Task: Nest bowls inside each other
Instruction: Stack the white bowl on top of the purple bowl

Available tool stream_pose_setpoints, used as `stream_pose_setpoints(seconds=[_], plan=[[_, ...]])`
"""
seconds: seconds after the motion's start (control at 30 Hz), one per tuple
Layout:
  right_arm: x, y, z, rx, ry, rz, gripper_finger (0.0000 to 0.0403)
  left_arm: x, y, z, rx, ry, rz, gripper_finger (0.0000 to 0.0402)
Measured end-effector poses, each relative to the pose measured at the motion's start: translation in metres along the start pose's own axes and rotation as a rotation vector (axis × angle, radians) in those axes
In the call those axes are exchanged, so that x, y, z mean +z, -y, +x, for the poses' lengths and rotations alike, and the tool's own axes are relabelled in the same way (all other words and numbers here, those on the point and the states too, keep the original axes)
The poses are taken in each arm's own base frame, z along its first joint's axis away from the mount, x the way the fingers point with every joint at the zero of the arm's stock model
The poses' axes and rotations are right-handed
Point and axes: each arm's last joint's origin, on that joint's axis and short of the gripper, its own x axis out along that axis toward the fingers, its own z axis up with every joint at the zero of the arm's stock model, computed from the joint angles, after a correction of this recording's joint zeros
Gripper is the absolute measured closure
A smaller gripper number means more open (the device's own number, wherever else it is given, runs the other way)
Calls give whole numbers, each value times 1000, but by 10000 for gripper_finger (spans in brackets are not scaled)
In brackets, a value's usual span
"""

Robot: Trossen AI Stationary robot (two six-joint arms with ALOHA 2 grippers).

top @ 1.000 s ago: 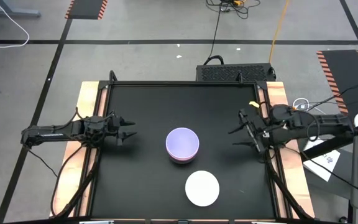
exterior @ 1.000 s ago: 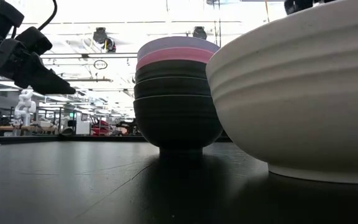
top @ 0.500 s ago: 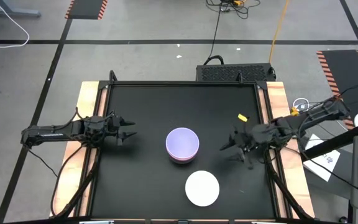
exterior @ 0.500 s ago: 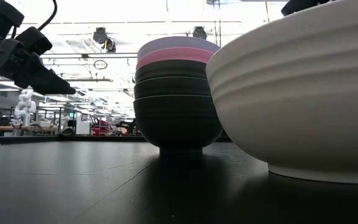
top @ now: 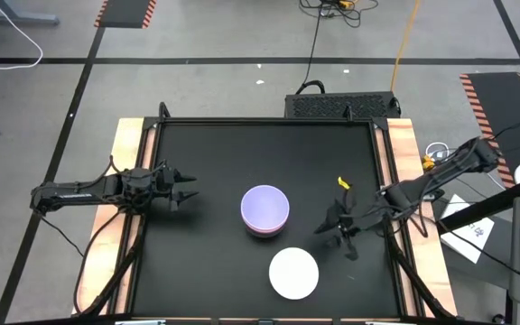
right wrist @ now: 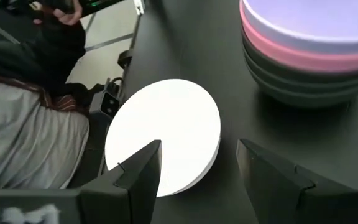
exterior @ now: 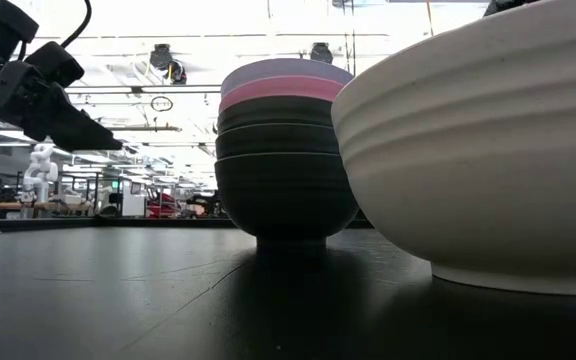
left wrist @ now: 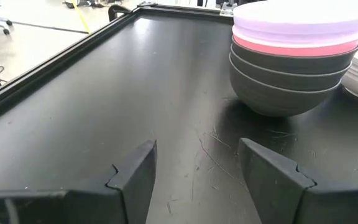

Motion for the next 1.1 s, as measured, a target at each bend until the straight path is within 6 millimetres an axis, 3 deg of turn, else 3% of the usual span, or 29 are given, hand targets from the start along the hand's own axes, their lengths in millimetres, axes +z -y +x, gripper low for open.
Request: stream_pose_setpoints(seconds=[0.5,1.1], plan=[[-12,5,32,-83,-117,205,200,0,0,0,0,0,-4,172],[-22,5,62,-14,-230,338,200,0,0,0,0,0,-3,172]])
